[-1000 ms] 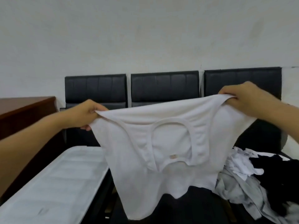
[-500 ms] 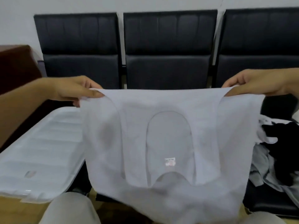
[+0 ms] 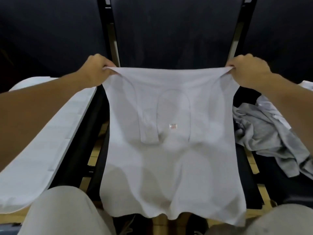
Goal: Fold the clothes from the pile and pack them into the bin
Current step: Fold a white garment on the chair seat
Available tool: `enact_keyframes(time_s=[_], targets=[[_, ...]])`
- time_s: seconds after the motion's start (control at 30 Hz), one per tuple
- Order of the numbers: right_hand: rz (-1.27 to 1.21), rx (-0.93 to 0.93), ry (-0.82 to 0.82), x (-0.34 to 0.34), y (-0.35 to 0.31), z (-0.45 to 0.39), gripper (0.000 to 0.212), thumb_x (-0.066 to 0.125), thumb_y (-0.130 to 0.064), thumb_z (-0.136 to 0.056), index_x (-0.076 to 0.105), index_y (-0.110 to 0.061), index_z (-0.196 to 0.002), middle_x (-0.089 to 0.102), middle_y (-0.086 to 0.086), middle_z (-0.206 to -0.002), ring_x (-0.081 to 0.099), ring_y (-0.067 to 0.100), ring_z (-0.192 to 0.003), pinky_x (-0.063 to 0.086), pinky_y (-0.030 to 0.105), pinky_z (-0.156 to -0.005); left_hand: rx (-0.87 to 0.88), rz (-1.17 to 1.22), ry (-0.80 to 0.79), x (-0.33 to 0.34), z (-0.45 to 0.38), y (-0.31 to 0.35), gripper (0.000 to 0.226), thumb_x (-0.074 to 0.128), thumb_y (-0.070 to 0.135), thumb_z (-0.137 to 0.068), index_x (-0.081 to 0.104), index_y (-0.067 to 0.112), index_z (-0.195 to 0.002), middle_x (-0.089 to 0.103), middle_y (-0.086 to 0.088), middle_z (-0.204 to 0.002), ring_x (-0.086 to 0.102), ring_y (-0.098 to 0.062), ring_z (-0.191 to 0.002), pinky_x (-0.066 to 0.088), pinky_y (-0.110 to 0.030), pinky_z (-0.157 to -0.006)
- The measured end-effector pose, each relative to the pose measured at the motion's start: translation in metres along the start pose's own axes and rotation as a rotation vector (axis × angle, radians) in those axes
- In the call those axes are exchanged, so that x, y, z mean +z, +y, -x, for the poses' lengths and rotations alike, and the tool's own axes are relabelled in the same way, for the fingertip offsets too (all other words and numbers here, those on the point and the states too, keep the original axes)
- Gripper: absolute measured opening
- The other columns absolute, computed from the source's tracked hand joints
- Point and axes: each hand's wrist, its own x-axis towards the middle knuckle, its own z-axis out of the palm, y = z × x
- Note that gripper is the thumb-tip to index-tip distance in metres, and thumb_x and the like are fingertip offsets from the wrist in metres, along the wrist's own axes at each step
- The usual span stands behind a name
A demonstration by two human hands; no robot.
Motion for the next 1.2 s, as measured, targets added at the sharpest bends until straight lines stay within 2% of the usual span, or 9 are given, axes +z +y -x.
enact_keyframes(time_s=[0.13,0.33,0.43,0.57,0.7,0.9,0.97,1.03,1.2], targets=[[-0.032,-0.008,0.101,-0.011,0.006,-0.003,0.029,0.041,-0.008,-0.098,0.064,-0.014,-0.113,0.058,0.028,-0.105,0.055,0.046,-0.088,0.045,0.045,-0.071,0.041,0.032,0.099,-0.007,0.007,0.005,0.022,0.056,0.004,-0.096,0.071,-0.002,-0.110,0.067,-0.019,-0.104,0.060,-0.029,-0.094,0.044,-0.032,-0.082],[-0.110,-0.127,0.106,-0.019,0.010,0.047,0.024,0.045,-0.008,-0.095,0.064,-0.013,-0.110,0.064,0.024,-0.092,0.061,0.041,-0.080,0.050,0.045,-0.069,0.147,0.102,0.014,-0.006,0.060,-0.003,0.019,0.063,-0.004,-0.090,0.075,0.007,-0.100,0.060,-0.004,-0.089,0.060,-0.005,-0.083,0.050,-0.026,-0.080],[0.041,-0.235,-0.146,0.007,0.011,0.109,0.019,0.051,-0.009,-0.093,0.061,-0.018,-0.107,0.064,0.006,-0.089,0.062,0.030,-0.083,0.051,0.040,-0.076,0.234,0.102,-0.333,0.021,0.107,-0.014,0.025,0.079,0.013,-0.082,0.068,0.036,-0.083,0.064,0.002,-0.088,0.061,0.005,-0.080,0.047,-0.019,-0.076],[0.157,-0.172,-0.561,0.043,0.008,0.184,0.026,0.049,-0.013,-0.092,0.061,-0.033,-0.100,0.053,-0.004,-0.127,0.057,0.022,-0.115,0.044,0.026,-0.084,0.223,-0.159,-0.872,0.068,0.160,-0.015,0.056,0.079,0.046,-0.077,0.055,0.041,-0.127,0.048,0.020,-0.118,0.047,-0.002,-0.113,0.041,-0.024,-0.099],[-0.072,-0.041,-0.347,0.054,-0.038,0.196,0.032,0.043,-0.012,-0.093,0.063,-0.034,-0.107,0.061,-0.003,-0.120,0.057,0.024,-0.119,0.042,0.035,-0.093,0.118,-0.070,-0.734,0.097,0.177,-0.004,0.054,0.072,0.046,-0.082,0.043,0.035,-0.126,0.042,0.017,-0.121,0.041,-0.005,-0.114,0.042,-0.028,-0.097],[-0.447,-0.407,-0.338,0.069,-0.153,0.211,0.066,0.058,-0.045,-0.092,0.034,-0.024,-0.150,0.040,-0.002,-0.151,0.037,0.019,-0.138,0.025,0.032,-0.115,0.267,-0.233,-0.495,0.102,0.178,0.022,0.020,0.056,0.020,-0.089,0.063,0.019,-0.108,0.044,0.012,-0.099,0.055,-0.012,-0.092,0.040,-0.020,-0.076],[-0.536,-0.445,-0.289,0.067,-0.188,0.213,0.068,0.062,-0.051,-0.089,0.037,-0.023,-0.145,0.045,-0.003,-0.145,0.042,0.017,-0.132,0.028,0.033,-0.115,0.376,-0.176,-0.341,0.090,0.175,0.043,0.015,0.056,0.027,-0.083,0.068,0.027,-0.092,0.043,0.018,-0.087,0.052,-0.004,-0.082,0.034,-0.017,-0.072],[-0.698,-0.322,-0.225,0.061,-0.212,0.211,0.042,0.058,-0.039,-0.096,0.051,-0.019,-0.132,0.058,-0.001,-0.130,0.054,0.015,-0.118,0.038,0.029,-0.108,0.429,-0.019,-0.244,0.078,0.174,0.057,0.008,0.055,0.033,-0.079,0.063,0.035,-0.080,0.048,0.019,-0.078,0.050,-0.002,-0.081,0.035,-0.017,-0.078],[-1.009,0.064,-0.242,0.061,-0.201,0.198,0.020,0.053,-0.036,-0.097,0.065,-0.020,-0.097,0.067,-0.002,-0.093,0.062,0.012,-0.084,0.052,0.029,-0.084,0.054,0.217,-0.550,0.071,0.164,0.039,0.064,0.080,0.047,-0.069,0.046,0.049,-0.122,0.050,0.028,-0.118,0.046,0.004,-0.115,0.041,-0.022,-0.095]])
